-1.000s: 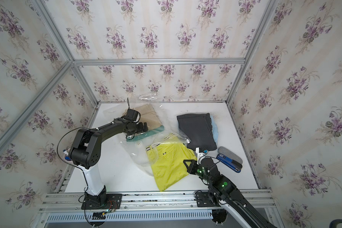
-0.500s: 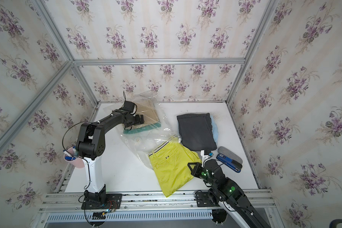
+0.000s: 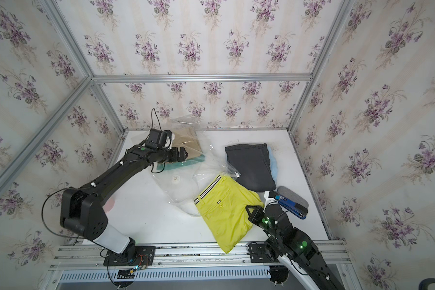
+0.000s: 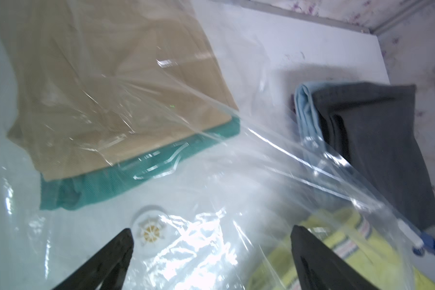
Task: Take the trousers out of the vacuum bag
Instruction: Adjust the vacuum bag at the center of the board.
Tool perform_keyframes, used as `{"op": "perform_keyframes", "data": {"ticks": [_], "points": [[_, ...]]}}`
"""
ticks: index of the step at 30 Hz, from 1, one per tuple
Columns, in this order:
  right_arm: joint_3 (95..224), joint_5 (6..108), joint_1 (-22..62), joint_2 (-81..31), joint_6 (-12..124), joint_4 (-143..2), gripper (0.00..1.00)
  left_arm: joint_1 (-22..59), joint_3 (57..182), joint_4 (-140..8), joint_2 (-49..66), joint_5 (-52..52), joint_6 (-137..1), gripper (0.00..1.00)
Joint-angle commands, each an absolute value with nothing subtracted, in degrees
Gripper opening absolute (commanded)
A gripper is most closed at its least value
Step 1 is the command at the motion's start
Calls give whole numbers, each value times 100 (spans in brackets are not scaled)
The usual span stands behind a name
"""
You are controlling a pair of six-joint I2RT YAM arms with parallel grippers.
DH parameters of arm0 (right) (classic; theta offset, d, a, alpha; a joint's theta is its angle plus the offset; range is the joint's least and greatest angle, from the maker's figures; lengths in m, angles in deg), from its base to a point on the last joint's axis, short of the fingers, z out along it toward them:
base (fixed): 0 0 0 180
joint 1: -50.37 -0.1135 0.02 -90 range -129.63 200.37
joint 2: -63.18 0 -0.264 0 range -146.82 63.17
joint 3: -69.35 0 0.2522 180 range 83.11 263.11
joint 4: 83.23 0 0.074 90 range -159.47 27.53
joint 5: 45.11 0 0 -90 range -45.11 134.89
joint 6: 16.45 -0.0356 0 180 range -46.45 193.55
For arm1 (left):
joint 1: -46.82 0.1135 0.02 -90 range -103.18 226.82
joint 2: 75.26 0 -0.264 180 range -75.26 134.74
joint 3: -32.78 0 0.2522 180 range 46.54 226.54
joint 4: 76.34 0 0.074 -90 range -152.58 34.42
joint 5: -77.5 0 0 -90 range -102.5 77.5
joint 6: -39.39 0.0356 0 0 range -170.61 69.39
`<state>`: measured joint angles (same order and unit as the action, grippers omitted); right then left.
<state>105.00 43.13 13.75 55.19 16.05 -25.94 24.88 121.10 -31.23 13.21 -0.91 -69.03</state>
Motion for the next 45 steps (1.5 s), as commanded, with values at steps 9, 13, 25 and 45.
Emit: {"op": "perform_keyframes", "data": {"ticks": [9,13,25,45], "points": [[10353,3893,1382,5369,1527,-3139,0,54,10867,-2989,-353,68,-7609,98],[10263,3953,1382,5315,1528,-3250,0,-535,10658,-3057,-86,-450,-8217,96],[10052,3993,1381,5437,1519,-3299,0,-724,9551,-4095,695,-1216,-10055,82],[9902,3979,1381,5615,1488,-3239,0,-714,9522,-4171,1662,-2168,-10571,67]]}}
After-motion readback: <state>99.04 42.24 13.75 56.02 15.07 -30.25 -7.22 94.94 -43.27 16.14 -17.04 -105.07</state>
